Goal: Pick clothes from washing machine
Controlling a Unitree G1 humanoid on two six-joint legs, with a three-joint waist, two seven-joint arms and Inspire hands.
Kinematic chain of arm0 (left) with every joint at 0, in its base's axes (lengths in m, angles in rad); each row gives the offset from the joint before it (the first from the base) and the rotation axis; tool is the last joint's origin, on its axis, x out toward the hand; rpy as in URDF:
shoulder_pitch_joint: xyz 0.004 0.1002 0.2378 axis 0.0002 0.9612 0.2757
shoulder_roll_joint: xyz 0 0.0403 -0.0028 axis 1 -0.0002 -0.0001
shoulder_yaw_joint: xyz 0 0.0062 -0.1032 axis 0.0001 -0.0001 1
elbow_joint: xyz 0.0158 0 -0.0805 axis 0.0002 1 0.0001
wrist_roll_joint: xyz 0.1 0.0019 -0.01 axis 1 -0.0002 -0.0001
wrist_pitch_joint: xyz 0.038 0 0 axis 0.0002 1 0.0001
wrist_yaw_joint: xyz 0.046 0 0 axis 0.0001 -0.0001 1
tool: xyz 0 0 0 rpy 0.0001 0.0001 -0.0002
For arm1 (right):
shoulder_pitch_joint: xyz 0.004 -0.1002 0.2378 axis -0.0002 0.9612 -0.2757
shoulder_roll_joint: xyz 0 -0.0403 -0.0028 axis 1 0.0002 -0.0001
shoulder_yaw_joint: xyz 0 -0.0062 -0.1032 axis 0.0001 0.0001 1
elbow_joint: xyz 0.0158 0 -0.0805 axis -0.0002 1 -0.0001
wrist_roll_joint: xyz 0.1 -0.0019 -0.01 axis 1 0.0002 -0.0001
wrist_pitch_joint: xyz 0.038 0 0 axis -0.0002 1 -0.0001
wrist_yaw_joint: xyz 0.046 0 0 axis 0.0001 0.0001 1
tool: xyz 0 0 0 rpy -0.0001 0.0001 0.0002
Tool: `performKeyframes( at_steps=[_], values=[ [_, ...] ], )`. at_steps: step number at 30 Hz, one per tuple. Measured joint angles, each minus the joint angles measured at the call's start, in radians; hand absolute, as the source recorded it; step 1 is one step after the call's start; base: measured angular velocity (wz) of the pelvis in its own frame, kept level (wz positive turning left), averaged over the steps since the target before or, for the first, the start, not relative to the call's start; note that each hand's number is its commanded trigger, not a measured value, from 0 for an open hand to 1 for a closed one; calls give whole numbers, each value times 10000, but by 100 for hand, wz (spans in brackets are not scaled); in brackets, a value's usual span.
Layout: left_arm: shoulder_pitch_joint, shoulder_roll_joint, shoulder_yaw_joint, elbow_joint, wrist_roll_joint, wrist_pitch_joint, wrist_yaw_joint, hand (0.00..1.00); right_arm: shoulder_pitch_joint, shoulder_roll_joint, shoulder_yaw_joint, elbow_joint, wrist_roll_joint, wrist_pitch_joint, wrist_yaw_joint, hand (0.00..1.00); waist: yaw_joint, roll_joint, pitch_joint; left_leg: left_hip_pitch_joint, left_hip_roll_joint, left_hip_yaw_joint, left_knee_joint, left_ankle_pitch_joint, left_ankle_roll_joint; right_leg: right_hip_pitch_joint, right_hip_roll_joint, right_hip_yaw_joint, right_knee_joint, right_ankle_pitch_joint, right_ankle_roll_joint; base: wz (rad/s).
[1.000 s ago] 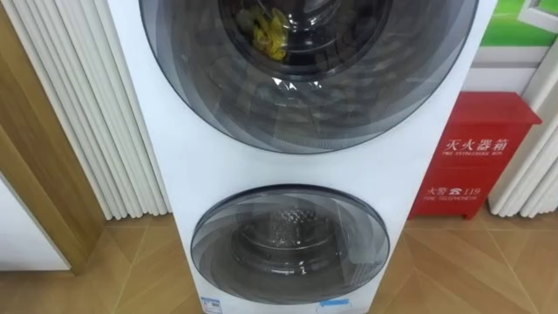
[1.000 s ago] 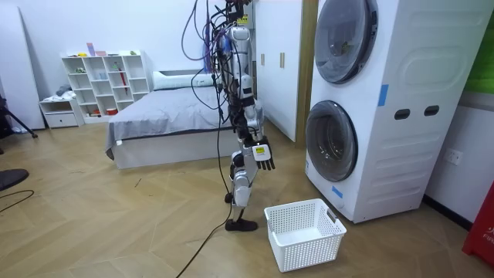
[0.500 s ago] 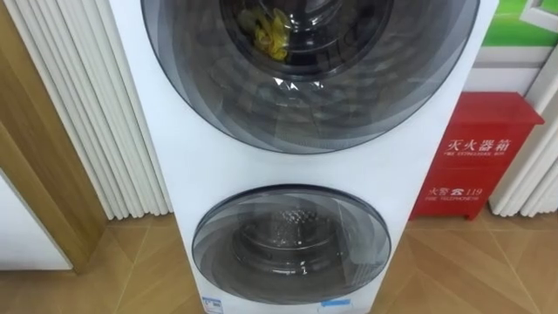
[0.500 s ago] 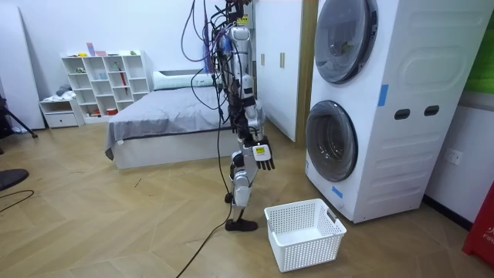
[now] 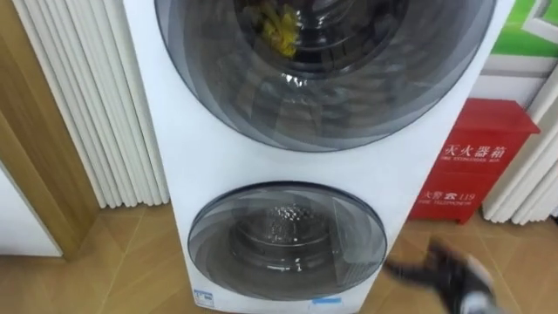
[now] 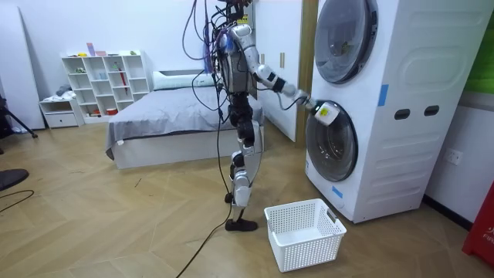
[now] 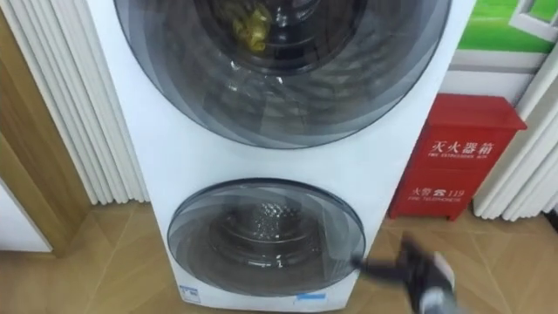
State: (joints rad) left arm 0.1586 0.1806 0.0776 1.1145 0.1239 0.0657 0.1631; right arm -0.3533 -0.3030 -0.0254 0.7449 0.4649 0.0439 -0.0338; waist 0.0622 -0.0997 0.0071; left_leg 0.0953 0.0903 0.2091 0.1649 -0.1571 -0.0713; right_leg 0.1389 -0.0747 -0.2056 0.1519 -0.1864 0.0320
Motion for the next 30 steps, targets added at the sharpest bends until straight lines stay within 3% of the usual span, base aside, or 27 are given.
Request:
performKeyframes(
  at_steps=[8,11,15,18,25,30],
  values=[
    [203,30,215,-43,128,177,-2,0,-799,-260,16,-1090,-5,139,-834,0,215,-18,-23,-27,12,-103,-8,0,-1,14,-14,-233,47,2,1,3],
    [205,30,234,-42,600,315,11,0,-1072,-286,21,-1369,18,404,-1101,0,224,-1,-33,-153,26,-74,-11,3,2,-163,-15,-213,197,2,1,-5],
    [178,28,232,-44,1274,417,13,0,-1302,-286,45,-1469,120,486,-1324,0,300,-29,-51,-180,14,-12,-13,2,3,-264,-28,-192,197,2,1,-3],
    [193,24,242,-45,1541,604,12,0,-1309,-286,44,-2285,358,566,-1544,0,296,-10,-62,-179,16,28,-10,3,4,-273,-28,-181,199,6,-6,-6],
    [169,45,270,-107,1533,658,11,0,-1309,-299,216,-3648,424,900,-2310,0,247,3,-93,-325,44,48,23,24,32,-567,-43,-138,520,13,-17,-3],
    [172,59,205,-190,1535,658,11,0,-1309,-549,532,-4088,338,975,-2556,0,220,-45,-96,-319,33,51,24,24,33,-572,-60,-141,527,13,-17,-1]
  ],
)
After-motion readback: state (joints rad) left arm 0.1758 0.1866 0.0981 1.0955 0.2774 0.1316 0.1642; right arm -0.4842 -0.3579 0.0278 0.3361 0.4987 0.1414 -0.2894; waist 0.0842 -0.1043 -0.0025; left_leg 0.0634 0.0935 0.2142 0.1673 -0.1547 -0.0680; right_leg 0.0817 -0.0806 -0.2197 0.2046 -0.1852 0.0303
